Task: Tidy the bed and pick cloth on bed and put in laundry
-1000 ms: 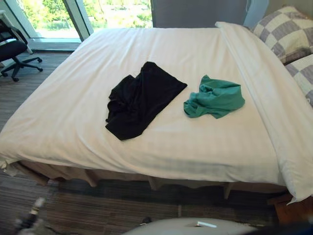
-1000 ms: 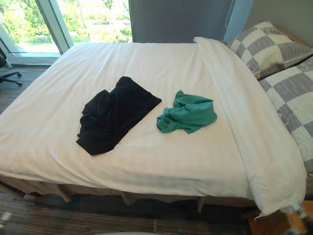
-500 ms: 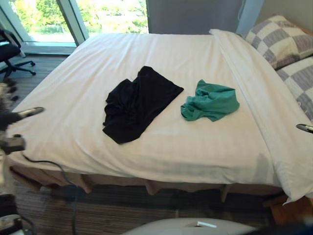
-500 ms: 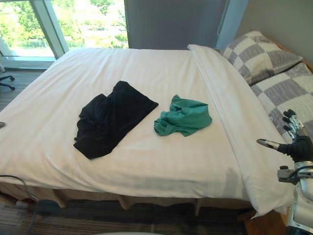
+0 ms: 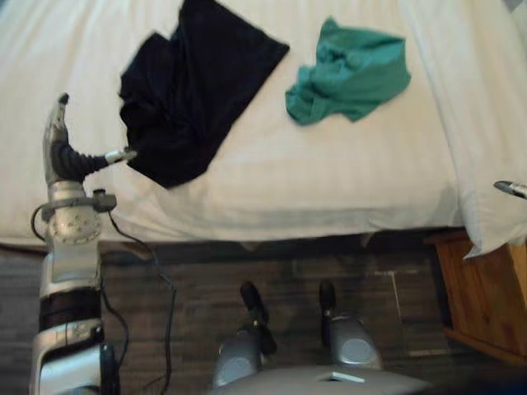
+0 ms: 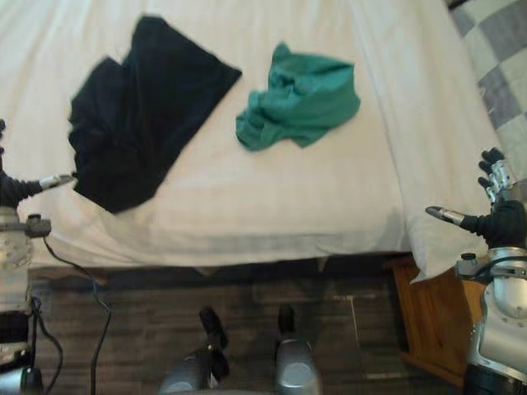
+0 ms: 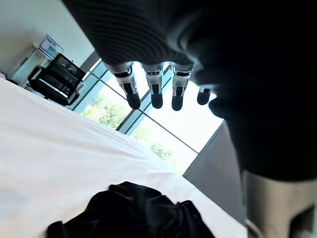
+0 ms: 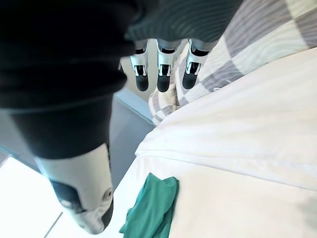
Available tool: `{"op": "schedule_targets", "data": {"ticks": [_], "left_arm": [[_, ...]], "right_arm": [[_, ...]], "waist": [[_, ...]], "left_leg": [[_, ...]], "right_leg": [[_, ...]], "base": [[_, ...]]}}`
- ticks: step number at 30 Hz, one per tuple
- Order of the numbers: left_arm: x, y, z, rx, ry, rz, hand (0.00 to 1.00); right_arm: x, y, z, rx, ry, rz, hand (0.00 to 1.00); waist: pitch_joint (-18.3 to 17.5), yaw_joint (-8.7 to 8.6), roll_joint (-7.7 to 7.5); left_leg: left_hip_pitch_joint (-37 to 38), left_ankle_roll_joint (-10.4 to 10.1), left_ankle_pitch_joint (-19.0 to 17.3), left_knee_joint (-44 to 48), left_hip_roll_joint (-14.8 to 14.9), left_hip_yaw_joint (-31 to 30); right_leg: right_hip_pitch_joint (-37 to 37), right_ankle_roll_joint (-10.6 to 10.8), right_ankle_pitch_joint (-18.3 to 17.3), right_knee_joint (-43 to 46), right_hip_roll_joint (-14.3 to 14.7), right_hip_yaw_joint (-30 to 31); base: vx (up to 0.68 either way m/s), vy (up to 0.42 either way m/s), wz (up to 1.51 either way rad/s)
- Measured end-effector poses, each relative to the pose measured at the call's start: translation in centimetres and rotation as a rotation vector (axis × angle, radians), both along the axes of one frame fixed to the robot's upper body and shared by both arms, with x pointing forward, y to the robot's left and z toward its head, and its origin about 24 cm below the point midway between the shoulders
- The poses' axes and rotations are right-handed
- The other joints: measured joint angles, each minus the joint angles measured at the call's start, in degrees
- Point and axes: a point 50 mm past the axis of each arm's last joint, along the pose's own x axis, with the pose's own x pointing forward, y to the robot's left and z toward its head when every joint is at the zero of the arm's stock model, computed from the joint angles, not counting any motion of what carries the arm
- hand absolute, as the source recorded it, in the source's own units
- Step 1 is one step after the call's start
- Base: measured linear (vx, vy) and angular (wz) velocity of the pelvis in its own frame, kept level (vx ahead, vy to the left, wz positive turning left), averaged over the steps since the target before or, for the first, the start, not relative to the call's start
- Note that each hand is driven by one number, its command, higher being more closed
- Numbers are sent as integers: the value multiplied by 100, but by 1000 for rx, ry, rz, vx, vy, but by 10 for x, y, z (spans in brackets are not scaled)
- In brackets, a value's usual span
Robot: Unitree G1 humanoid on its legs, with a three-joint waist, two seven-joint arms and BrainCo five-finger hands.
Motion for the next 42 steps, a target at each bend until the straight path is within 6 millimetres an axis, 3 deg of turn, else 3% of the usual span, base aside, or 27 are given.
{"op": "schedule_targets", "data": {"ticks": [2, 3, 6, 11, 16, 24, 25, 31, 36, 39, 41, 42], "left_arm": [[21, 0, 26, 24, 30, 35, 0], [29, -1, 49, 40, 24, 66, 0], [34, -3, 87, -17, -57, 88, 0], [40, -13, 106, -30, -86, 95, 0], [41, -16, 127, -49, -109, 93, 0], [39, -4, 120, -132, 44, 124, 0], [36, -1, 122, -131, 58, 126, 100], [27, 14, 124, -136, 133, 117, 100], [17, 33, 107, -190, 111, 17, 100], [15, 36, 76, -299, 38, -152, 100], [15, 25, 33, -402, 21, -293, 100], [14, 22, 22, -428, 21, -333, 100]], "right_arm": [[7, 8, 5, -9, -9, 59, 0], [8, 14, 7, -32, -24, 93, 0], [3, 23, 15, -69, -71, 135, 0], [-12, 41, 31, -138, -155, 220, 0], [-22, 51, 55, -180, -273, 296, 0], [-33, 52, 89, -307, -371, 296, 0], [-34, 52, 92, -321, -375, 297, 0], [-41, 49, 113, -371, -444, 297, 0], [-49, 56, 130, -494, -540, 286, 0], [-55, 87, 151, -668, -627, 331, 0], [-60, 118, 157, -782, -684, 417, 0], [-61, 125, 157, -797, -693, 441, 0]], "waist": [[103, 5, -23], [140, -17, -42], [468, -239, -4], [623, -394, -19], [734, -356, -24], [1107, -355, -24], [1112, -351, -19], [1158, -344, 31], [1156, -340, 35], [1151, -295, 43], [1131, -241, 79], [1120, -226, 97]], "left_leg": [[-176, -12, 2, 0, 9, 242], [-345, 17, 23, 0, -28, 367], [-495, 129, 116, 1, -72, 542], [-588, 57, 170, 2, 21, 586], [-883, 0, 210, 5, 58, 599], [-1577, 15, 237, 308, 111, 668], [-1640, 10, 252, 319, 117, 675], [-1830, 63, 200, 436, 150, 753], [-1783, 101, 84, 612, 138, 799], [-1642, 102, 84, 709, 170, 724], [-1420, 102, 84, 789, 175, 677], [-1374, 102, 84, 807, 163, 657]], "right_leg": [[-411, 20, -43, 277, -12, 229], [-718, 35, -69, 491, -48, 362], [-1092, 59, -104, 785, -101, 532], [-1351, -61, -274, 1101, -31, 523], [-1851, -152, -468, 1522, -10, 515], [-2635, -154, -478, 1862, -49, 533], [-2720, -155, -478, 1904, -49, 532], [-2916, -167, -485, 1938, -68, 514], [-2831, -165, -484, 1947, -114, 525], [-2597, -165, -485, 1940, -141, 384], [-2259, -139, -532, 1933, -221, 195], [-2175, -134, -563, 1935, -250, 155]], "base": [[-29, 5, -42], [33, 20, -42], [90, 29, -27], [95, -34, -3], [0, -65, 7], [-43, -48, 2], [-30, -44, 2], [-26, -48, -3], [48, -37, -4], [48, -64, 7], [39, -55, 17], [52, -54, 28]]}}
